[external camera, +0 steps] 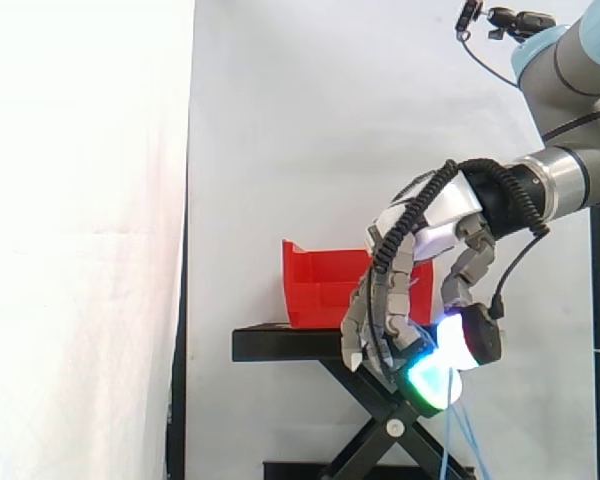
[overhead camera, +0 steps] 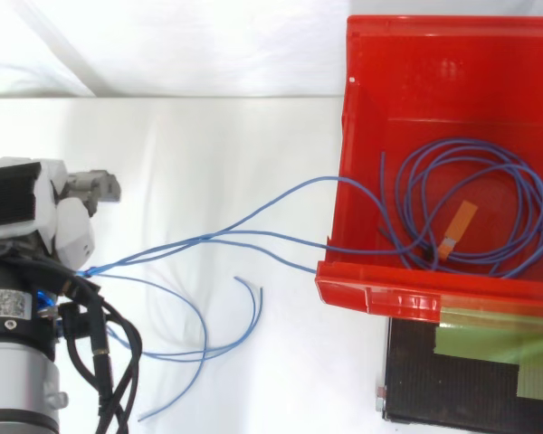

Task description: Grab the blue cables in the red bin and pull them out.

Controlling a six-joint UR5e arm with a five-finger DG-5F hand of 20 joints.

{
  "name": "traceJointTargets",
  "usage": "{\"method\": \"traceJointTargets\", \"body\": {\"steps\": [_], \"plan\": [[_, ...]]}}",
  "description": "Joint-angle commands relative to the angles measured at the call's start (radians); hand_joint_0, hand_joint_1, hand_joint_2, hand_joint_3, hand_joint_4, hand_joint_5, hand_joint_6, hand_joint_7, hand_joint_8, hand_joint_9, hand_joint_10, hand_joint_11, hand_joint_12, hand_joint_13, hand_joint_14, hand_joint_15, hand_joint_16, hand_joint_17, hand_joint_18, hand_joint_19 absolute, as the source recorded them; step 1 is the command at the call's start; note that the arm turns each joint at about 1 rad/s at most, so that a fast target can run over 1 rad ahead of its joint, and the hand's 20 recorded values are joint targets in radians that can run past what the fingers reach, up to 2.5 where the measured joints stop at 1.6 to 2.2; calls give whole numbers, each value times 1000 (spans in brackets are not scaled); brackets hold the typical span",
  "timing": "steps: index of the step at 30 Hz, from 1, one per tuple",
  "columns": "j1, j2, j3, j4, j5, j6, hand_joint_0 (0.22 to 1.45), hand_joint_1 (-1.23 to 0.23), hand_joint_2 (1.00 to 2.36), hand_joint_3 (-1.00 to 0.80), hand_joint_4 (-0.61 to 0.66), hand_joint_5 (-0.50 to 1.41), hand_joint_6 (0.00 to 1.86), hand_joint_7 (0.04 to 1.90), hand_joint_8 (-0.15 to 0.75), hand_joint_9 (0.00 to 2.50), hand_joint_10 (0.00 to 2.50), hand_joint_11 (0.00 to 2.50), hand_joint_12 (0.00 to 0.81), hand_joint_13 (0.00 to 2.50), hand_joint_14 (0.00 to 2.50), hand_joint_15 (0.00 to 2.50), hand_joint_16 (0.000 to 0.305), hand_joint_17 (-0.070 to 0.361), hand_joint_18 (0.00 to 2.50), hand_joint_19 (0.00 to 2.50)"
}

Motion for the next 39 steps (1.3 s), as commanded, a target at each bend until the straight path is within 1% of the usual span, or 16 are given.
{"method": "traceJointTargets", "body": {"steps": [1, 3, 4, 5, 8, 9, 10, 12, 15, 17, 18, 20, 21, 25, 32, 39], "plan": [[8, 0, 0, -1, 0, 282, 936, -828, 1000, -1000, 164, 995, 273, 691, 326, 872, 17, 597, 341, 620, 19, 580, 41, 92, 536, 656], [12, 0, -5, -5, 0, 382, 935, -828, 1000, -1000, 166, 994, 275, 692, 327, 874, 16, 596, 341, 623, 19, 581, 41, 92, 536, 656], [12, 0, -5, -5, 0, 382, 936, -827, 1000, -1000, 165, 994, 275, 692, 323, 875, 14, 593, 342, 624, 17, 582, 41, 92, 536, 656], [19, 0, -18, -6, -2, 491, 935, -827, 1000, -1000, 165, 993, 277, 689, 323, 874, 18, 599, 341, 624, 17, 581, 41, 92, 536, 653], [25, 0, -41, -5, -3, 601, 936, -827, 1000, -1000, 164, 994, 279, 682, 326, 875, 14, 600, 341, 624, 19, 576, 41, 92, 537, 654], [25, 1, -48, -5, -3, 622, 935, -827, 1000, -1000, 169, 993, 282, 685, 322, 878, 16, 596, 342, 625, 17, 582, 41, 92, 537, 656], [28, 0, -60, -5, -3, 687, 936, -827, 1000, -1000, 165, 993, 280, 687, 323, 877, 17, 601, 342, 625, 19, 581, 41, 92, 537, 655], [31, 0, -64, -5, -3, 725, 935, -827, 1000, -1000, 158, 992, 283, 687, 325, 883, 14, 604, 343, 625, 19, 585, 41, 92, 541, 654], [35, 0, -69, -5, -16, 840, 935, -827, 1000, -1000, 166, 991, 284, 679, 323, 890, 16, 610, 343, 633, 19, 586, 41, 92, 540, 655], [37, 0, -69, -5, -19, 876, 935, -827, 1000, -1000, 166, 991, 284, 679, 323, 896, 14, 608, 347, 642, 19, 598, 41, 92, 541, 663], [38, 0, -69, -5, -22, 922, 935, -827, 1000, -1000, 168, 992, 285, 680, 326, 900, 14, 611, 346, 645, 20, 603, 41, 92, 542, 664], [42, 0, -69, -5, -23, 957, 936, -826, 1000, -1000, 168, 991, 284, 686, 322, 903, 14, 609, 348, 651, 19, 606, 41, 92, 543, 656], [45, 0, -69, -5, -25, 1020, 935, -827, 1000, -1000, 167, 992, 283, 681, 322, 903, 16, 617, 346, 664, 18, 622, 41, 92, 543, 664], [49, 0, -71, -5, -26, 1058, 935, -827, 1000, -1000, 166, 992, 285, 681, 324, 907, 14, 612, 349, 710, 18, 660, 41, 92, 546, 664], [51, 0, -72, -5, -26, 1061, 935, -826, 1000, -1000, 160, 987, 289, 681, 323, 906, 14, 626, 363, 858, 21, 782, 41, 92, 543, 675], [52, 0, -98, -5, -31, 1112, 935, -825, 1000, -1000, 163, 985, 292, 680, 324, 901, 14, 623, 377, 971, 21, 879, 41, 92, 547, 676]]}}
